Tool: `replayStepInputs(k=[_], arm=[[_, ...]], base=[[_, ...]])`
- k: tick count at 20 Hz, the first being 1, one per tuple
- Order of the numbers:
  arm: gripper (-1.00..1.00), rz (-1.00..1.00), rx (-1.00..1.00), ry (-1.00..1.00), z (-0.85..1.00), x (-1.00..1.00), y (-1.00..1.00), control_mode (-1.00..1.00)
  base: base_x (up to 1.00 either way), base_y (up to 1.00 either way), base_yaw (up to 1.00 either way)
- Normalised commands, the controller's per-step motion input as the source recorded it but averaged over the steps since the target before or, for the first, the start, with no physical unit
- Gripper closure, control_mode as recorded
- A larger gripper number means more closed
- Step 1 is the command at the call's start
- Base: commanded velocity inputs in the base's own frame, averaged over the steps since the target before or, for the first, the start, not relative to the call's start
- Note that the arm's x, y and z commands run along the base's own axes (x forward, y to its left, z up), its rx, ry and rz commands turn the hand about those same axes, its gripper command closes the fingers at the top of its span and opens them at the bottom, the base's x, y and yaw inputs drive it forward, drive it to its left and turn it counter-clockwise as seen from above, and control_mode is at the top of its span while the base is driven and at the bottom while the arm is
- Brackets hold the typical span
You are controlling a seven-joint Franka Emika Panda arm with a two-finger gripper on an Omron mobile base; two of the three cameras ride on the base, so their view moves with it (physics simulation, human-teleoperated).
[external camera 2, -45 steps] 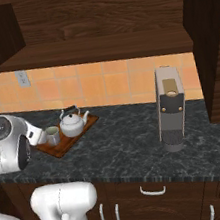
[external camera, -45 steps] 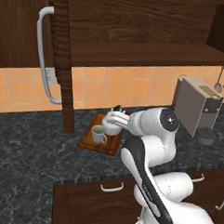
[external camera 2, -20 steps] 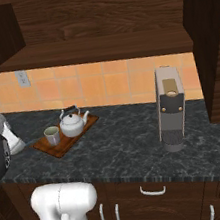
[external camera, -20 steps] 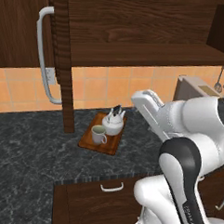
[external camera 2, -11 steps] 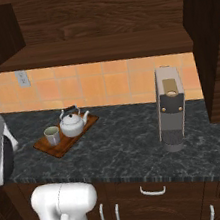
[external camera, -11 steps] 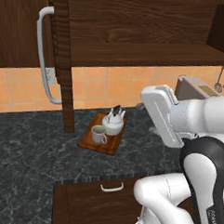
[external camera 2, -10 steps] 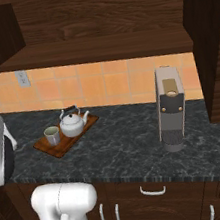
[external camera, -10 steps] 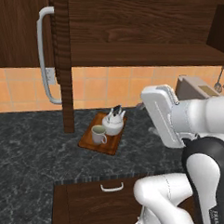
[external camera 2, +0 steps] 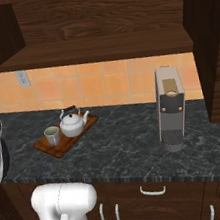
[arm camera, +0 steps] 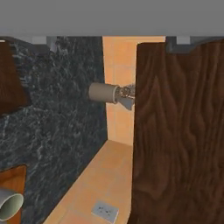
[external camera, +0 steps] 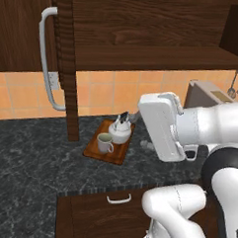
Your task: Pick the kettle from the counter and place it on the tray. Then pick the mug from the cabinet and place it on the tray. Then close the cabinet doors.
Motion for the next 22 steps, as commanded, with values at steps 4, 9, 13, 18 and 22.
replayStepInputs(k=[4, 9, 13, 18, 22], arm=[[-1.0, 0.14, 0.01, -0.02, 0.22, -0.35, 0.57, -1.0], [-1.0, 0.12, 0.01, 0.0, 0.19, -0.38, 0.47, -1.0], [-1.0, 0.1, 0.06, 0.0, 0.23, -0.57, 0.16, -1.0], [-1.0, 0.05, 0.07, -0.03, 0.23, -0.57, 0.16, -1.0], [-1.0, 0.01, 0.04, -0.02, 0.21, -0.33, 0.32, -1.0]], base=[[0.0, 0.0, 0.0], [0.0, 0.0, 0.0], [0.0, 0.0, 0.0], [0.0, 0.0, 0.0], [0.0, 0.0, 0.0]])
